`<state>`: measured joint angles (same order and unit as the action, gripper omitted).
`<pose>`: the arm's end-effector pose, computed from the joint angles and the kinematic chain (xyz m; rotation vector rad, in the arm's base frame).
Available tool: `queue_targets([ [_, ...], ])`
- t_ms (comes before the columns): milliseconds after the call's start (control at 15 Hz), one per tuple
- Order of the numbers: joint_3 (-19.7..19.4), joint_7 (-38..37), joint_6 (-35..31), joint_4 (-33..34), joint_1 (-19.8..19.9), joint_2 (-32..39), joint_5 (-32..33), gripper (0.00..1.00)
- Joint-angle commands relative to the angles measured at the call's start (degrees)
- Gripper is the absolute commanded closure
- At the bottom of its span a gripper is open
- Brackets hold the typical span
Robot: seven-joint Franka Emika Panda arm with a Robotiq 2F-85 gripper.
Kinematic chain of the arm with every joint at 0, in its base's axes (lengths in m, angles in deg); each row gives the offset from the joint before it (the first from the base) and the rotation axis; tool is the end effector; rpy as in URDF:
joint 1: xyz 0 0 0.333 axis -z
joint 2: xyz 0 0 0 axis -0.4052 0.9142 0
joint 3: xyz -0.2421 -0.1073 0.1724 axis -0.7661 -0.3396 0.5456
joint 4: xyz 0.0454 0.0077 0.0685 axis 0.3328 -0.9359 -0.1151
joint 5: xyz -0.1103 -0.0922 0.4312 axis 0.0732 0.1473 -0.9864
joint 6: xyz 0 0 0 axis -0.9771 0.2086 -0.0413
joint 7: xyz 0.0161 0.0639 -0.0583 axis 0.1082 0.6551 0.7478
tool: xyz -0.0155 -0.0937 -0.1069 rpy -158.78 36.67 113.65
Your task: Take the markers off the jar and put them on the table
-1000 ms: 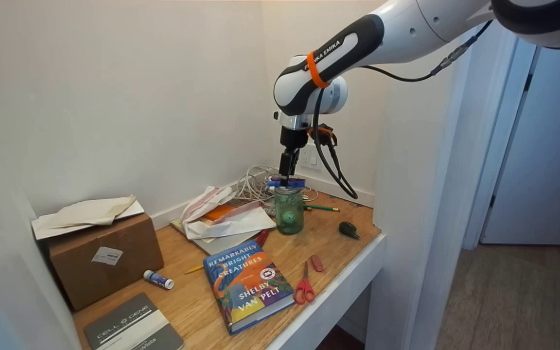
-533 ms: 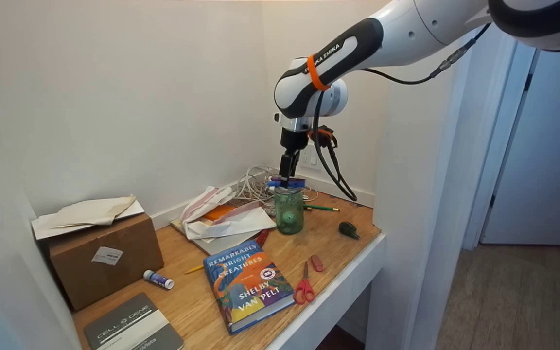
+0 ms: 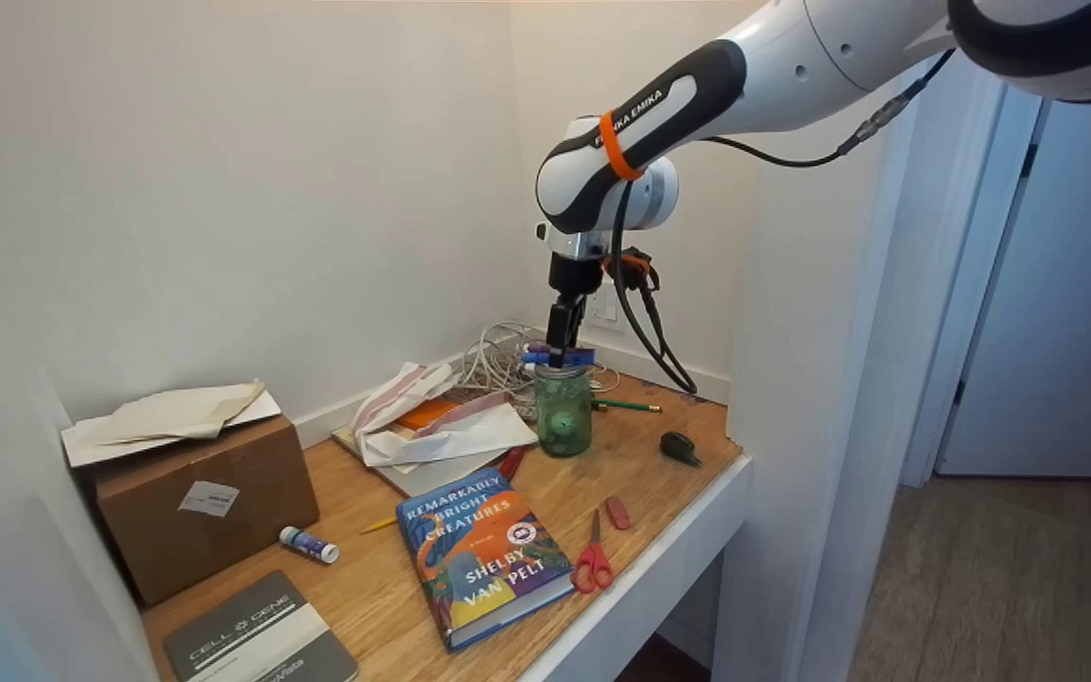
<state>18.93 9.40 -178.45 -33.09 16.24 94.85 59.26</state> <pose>0.7554 0.2326 0.2490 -2.7025 -1.4080 -0.2260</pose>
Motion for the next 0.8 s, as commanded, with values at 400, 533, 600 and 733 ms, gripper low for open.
queue_targets([
  [400, 0.3, -0.8, 0.1, 1.9, 0.3, 1.6, 1.1, 0.24],
  [533, 0.3, -0.8, 0.1, 2.0, 0.3, 1.6, 1.1, 0.26],
  [600, 0.3, -0.8, 0.1, 2.0, 0.3, 1.6, 1.1, 0.28],
  [733, 0.3, -0.8, 0.2, 2.0, 0.2, 1.6, 1.1, 0.28],
])
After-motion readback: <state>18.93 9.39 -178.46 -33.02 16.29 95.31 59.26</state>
